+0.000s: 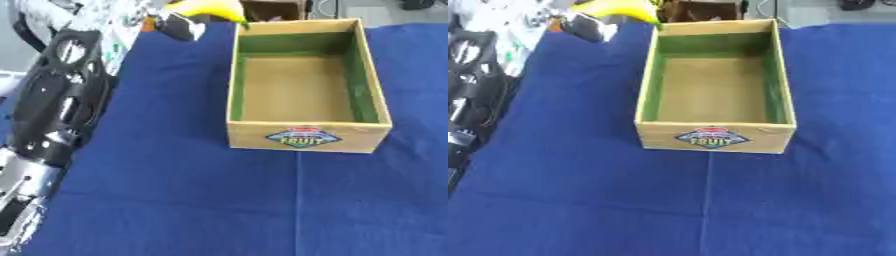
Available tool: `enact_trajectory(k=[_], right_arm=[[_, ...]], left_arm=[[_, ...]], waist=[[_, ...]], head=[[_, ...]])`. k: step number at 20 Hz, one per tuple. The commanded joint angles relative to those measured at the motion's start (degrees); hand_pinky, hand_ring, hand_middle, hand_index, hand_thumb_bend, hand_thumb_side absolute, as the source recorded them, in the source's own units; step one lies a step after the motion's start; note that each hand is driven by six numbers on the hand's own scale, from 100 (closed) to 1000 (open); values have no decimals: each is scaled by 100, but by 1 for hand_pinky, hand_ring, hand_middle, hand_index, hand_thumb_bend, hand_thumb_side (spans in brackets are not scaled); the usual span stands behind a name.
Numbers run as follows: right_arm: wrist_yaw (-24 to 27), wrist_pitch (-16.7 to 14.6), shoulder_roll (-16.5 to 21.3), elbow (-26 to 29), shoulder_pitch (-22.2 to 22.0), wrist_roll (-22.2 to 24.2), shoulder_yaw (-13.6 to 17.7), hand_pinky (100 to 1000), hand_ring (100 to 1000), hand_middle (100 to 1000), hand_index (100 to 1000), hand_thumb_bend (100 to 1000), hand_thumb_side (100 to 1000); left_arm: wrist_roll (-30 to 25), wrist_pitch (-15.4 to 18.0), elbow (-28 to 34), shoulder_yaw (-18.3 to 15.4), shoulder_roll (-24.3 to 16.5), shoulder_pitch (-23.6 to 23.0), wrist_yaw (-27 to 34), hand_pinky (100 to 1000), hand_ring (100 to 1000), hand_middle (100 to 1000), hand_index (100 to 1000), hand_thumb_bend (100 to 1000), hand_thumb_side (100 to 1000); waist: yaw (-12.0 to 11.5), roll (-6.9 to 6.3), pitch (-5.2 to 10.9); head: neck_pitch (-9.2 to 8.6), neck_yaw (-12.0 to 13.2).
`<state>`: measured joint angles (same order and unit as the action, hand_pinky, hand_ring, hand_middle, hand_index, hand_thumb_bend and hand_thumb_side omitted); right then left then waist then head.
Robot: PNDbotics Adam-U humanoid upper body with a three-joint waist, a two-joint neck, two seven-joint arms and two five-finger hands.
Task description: Pick up objects on the table and place them in the box.
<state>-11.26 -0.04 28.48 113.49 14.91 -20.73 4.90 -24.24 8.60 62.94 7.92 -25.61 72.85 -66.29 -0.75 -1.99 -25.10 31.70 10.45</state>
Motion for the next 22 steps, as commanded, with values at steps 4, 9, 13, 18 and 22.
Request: enact_trajectory(k=[4,9,13,18,22], right_arm=[[33,-19,121,111,34,20,13,823,753,767,944,100,1000],[42,-28,112,111,59,38,-1,823,753,767,945,100,1000],[54,-29,99,111,73,47,-8,823,753,767,945,100,1000],[56,-30,83,111,95,54,-12,822,753,767,945,100,1000],[63,-33,68,111,117,66,-23,823,753,767,945,100,1000]], left_arm=[[-62,20,232,88,214,274,-6,441,529,475,676,100,407],[-77,39,214,153,538,354,-5,441,528,473,674,100,407],[-75,79,200,217,765,384,-9,439,527,472,673,100,407],[-49,103,116,284,1035,387,-67,435,525,468,669,100,405],[14,76,-35,305,1264,338,-117,440,528,466,665,100,406]], waist=[[27,6,177],[63,0,167],[83,-10,155],[112,-15,141],[138,-14,125]], head=[[35,12],[26,32],[14,52],[-8,78],[-32,108]])
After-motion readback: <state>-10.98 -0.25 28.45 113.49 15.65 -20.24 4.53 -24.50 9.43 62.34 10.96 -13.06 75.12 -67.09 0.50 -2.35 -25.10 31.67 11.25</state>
